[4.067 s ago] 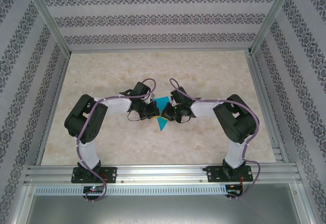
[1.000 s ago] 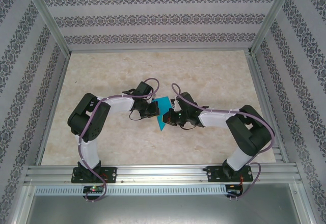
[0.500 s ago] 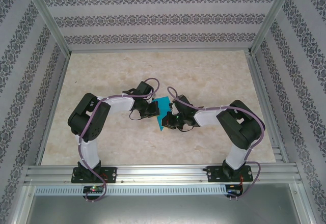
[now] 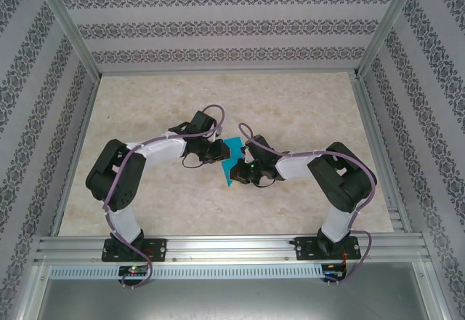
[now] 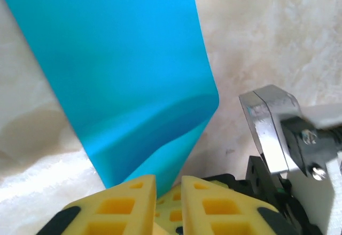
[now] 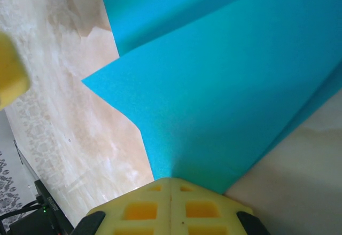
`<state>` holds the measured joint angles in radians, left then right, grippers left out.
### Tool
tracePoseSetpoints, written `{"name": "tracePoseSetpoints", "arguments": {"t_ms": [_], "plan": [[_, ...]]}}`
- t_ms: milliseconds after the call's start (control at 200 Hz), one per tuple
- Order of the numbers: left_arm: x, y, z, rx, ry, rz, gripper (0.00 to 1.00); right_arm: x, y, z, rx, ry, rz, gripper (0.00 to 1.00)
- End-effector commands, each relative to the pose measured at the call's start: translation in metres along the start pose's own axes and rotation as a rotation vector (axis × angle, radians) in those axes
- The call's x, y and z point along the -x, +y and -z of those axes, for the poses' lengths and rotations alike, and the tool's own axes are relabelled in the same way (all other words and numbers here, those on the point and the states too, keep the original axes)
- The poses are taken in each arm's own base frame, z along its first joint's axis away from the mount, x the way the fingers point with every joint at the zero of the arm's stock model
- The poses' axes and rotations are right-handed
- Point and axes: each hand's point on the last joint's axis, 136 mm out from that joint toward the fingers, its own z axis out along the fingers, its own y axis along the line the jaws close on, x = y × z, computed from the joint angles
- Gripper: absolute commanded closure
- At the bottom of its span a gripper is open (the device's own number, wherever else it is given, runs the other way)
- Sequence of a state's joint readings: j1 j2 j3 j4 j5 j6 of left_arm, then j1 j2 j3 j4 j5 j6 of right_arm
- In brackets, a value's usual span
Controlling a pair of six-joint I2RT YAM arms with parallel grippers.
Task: Fold a paper plane with a square sheet of paper (pick it up from the middle)
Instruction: Third fold the triangle at the center of the table.
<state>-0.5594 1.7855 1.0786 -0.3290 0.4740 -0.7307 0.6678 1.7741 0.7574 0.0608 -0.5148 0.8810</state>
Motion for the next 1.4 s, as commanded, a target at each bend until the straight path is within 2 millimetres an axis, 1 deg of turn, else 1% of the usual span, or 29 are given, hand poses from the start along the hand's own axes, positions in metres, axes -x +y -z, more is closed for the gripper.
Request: {"name": "tracePoseSetpoints", "arguments": {"t_ms": [0, 65, 120, 235, 400, 500, 619, 684, 744, 849, 1064, 1159, 1229, 1294, 1394], "plan": [[-0.014, -0.001, -0.005, -0.035, 0.033, 0.011, 0.85, 0.001, -0.016, -0.007, -0.068, -0.016, -0.029, 0.99], [-0.016, 0.0, -0.009, -0.036, 0.04, 0.013, 0.9, 0.001, -0.015, -0.006, -0.066, -0.018, -0.029, 0.99], [-0.016, 0.001, -0.012, -0.031, 0.044, 0.015, 0.93, 0.001, -0.015, -0.006, -0.067, -0.016, -0.031, 0.99], [-0.017, 0.002, -0.02, -0.02, 0.056, 0.014, 0.95, 0.001, -0.015, -0.006, -0.065, -0.016, -0.032, 0.99], [-0.016, 0.012, -0.031, 0.024, 0.067, 0.021, 0.96, 0.001, -0.012, -0.006, -0.057, -0.015, -0.028, 0.99], [-0.015, 0.022, -0.037, 0.067, 0.064, 0.028, 0.97, 0.004, -0.005, -0.004, -0.034, -0.022, -0.015, 0.99], [-0.014, 0.032, -0.042, 0.105, 0.061, 0.033, 0.98, 0.007, 0.011, 0.002, 0.023, -0.039, 0.027, 0.99], [-0.016, 0.039, -0.044, 0.132, 0.066, 0.039, 0.99, 0.006, 0.019, 0.005, 0.041, -0.042, 0.057, 0.99], [-0.017, 0.044, -0.045, 0.151, 0.066, 0.045, 1.0, 0.002, 0.021, 0.005, 0.037, -0.032, 0.076, 0.99], [-0.018, 0.05, -0.044, 0.176, 0.064, 0.05, 1.0, -0.006, 0.02, 0.001, 0.011, -0.01, 0.085, 0.99], [-0.02, 0.057, -0.043, 0.206, 0.063, 0.058, 1.0, -0.015, -0.001, -0.014, -0.064, 0.03, 0.039, 0.99], [-0.02, 0.059, -0.042, 0.221, 0.06, 0.061, 1.0, -0.023, -0.003, -0.019, -0.077, 0.06, 0.05, 1.0], [-0.019, 0.059, -0.042, 0.223, 0.056, 0.059, 1.0, -0.027, 0.0, -0.018, -0.074, 0.071, 0.07, 1.0], [-0.019, 0.059, -0.042, 0.224, 0.059, 0.059, 1.0, -0.021, 0.01, -0.011, -0.046, 0.042, 0.091, 0.99], [-0.019, 0.059, -0.042, 0.227, 0.06, 0.052, 1.0, 0.003, 0.023, 0.01, 0.002, -0.058, 0.085, 1.0]]}}
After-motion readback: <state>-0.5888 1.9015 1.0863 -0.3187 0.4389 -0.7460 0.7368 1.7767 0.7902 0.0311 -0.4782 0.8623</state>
